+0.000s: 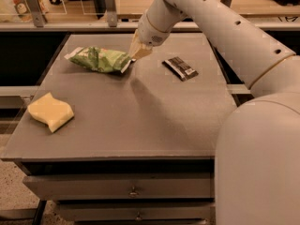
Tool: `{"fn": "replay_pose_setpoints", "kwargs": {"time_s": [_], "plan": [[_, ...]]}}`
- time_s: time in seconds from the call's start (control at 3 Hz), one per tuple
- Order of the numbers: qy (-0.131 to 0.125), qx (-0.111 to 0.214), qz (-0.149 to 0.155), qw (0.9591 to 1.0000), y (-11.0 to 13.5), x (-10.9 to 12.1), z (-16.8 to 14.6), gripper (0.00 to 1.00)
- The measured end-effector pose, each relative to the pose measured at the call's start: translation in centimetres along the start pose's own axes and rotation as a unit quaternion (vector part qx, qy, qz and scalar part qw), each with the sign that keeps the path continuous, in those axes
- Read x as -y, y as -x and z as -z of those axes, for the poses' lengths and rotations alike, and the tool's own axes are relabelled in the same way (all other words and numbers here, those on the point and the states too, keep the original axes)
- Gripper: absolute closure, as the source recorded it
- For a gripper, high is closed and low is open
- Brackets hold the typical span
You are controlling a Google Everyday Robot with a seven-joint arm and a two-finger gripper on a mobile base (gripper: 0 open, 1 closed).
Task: Pick green jalapeno chip bag
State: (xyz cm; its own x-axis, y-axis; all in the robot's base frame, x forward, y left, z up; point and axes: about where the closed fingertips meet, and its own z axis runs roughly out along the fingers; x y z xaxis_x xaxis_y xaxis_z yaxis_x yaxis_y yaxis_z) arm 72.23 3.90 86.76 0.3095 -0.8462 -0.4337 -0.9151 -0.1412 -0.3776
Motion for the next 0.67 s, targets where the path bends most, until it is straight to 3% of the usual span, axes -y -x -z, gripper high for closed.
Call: {"fn": "replay_pose_setpoints", "kwargs": {"time_s": [0.33,0.67], "plan": [[0.002,0.001,0.002,1.0000,0.13,-0.16,-0.33,0.15],[0.005,0.006,0.003,1.0000,0.23,-0.47,-0.40,0.00]]}}
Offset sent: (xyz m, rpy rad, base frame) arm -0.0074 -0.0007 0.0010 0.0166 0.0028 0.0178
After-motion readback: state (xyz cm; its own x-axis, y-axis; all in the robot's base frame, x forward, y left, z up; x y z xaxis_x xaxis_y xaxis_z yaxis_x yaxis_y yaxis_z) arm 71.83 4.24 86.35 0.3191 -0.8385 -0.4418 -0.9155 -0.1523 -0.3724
